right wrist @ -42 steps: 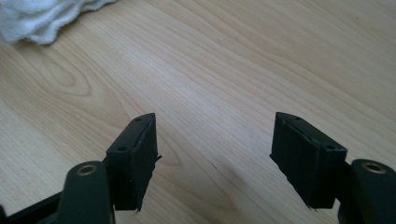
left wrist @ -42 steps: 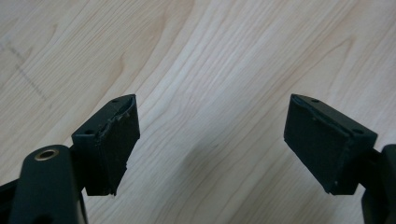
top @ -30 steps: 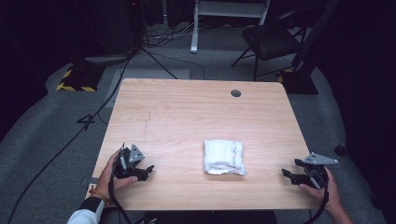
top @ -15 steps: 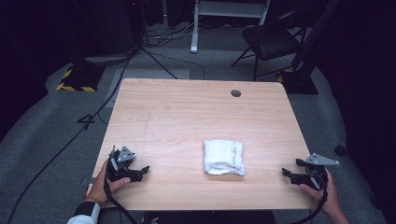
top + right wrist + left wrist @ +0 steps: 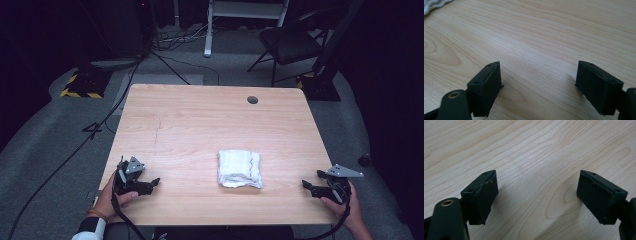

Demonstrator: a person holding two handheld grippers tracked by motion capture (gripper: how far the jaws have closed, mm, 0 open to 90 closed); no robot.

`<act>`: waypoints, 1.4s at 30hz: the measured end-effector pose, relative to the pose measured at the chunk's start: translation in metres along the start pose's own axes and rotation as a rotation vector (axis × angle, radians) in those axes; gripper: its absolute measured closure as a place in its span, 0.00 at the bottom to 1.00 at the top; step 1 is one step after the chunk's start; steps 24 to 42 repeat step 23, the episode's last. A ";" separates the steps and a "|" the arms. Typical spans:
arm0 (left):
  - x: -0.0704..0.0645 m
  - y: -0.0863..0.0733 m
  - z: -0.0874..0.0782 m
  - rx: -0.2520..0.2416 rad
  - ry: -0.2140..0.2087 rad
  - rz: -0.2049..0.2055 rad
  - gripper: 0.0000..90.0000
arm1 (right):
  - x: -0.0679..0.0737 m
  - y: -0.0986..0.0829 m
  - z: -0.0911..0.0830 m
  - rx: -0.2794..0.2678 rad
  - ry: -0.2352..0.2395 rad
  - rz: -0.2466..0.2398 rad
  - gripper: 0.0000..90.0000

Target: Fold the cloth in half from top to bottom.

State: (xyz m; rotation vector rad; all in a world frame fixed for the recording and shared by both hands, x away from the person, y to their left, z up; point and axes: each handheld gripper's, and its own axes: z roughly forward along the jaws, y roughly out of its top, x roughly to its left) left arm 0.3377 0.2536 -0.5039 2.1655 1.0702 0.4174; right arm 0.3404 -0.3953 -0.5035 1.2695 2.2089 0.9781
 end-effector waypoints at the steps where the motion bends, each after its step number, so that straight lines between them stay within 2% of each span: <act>1: 0.000 0.000 0.000 0.001 -0.002 0.000 0.20 | 0.000 0.000 0.000 0.000 0.000 0.000 0.23; 6: 0.001 0.001 0.000 0.011 -0.002 0.011 0.18 | 0.000 0.000 0.000 0.001 0.000 0.000 0.23; 42: 0.001 0.001 0.000 0.011 -0.001 0.011 0.18 | 0.000 0.000 0.000 0.001 -0.002 0.000 0.23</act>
